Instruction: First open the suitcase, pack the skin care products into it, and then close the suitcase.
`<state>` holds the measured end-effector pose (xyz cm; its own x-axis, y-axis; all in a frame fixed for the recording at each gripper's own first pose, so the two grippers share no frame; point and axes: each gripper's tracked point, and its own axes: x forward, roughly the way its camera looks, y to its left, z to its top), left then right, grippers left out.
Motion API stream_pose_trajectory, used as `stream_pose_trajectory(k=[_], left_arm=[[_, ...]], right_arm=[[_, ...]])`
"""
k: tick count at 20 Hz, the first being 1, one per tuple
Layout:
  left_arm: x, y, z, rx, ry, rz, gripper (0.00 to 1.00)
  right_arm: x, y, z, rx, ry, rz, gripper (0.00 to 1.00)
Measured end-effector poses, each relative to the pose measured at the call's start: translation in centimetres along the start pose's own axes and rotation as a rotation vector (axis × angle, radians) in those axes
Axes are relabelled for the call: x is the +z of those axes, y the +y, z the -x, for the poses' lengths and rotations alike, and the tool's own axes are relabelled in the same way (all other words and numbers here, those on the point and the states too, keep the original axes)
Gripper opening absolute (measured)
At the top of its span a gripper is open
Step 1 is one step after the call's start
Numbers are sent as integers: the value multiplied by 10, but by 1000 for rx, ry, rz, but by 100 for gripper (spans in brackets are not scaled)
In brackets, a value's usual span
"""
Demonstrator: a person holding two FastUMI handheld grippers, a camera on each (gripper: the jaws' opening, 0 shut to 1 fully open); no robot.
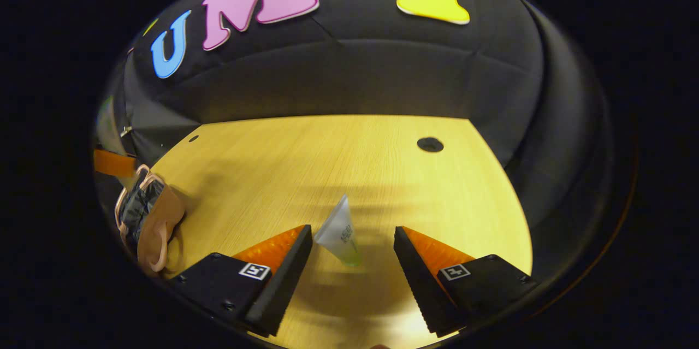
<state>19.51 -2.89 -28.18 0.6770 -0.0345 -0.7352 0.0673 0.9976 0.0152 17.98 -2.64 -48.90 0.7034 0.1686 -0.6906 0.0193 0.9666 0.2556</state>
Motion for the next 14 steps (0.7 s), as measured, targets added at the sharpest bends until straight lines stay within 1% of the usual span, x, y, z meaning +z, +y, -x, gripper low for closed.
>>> stream_pose_trajectory(k=[1,2,3,4,5,6,7,8,9,11,14], left_arm=[[-4,12,10,31,11,8,45],[-9,23,19,55,19,23,45],[-14,33,26,73,25,46,45],[-23,42,32,81,39,75,46],[-31,49,37,89,53,105,45],[-39,57,40,93,67,132,46],[-47,65,45,96,86,156,45],[-54,75,45,98,98,174,45],[-62,86,48,100,115,186,44],[-85,112,56,113,165,179,45],[-124,140,73,100,299,160,45]], right_arm=[[-5,1,-10,3,20,-23,92],[-7,6,-16,17,30,-43,90],[-13,4,-18,5,40,-54,74],[-13,3,-28,-7,27,-63,54],[-12,8,-18,9,43,-73,35],[-11,10,-15,9,40,-68,32],[-8,14,-8,16,37,-46,27],[-3,19,2,21,21,-13,32],[3,28,13,33,7,11,32],[11,60,44,91,-7,10,32],[20,116,91,164,-41,37,31]])
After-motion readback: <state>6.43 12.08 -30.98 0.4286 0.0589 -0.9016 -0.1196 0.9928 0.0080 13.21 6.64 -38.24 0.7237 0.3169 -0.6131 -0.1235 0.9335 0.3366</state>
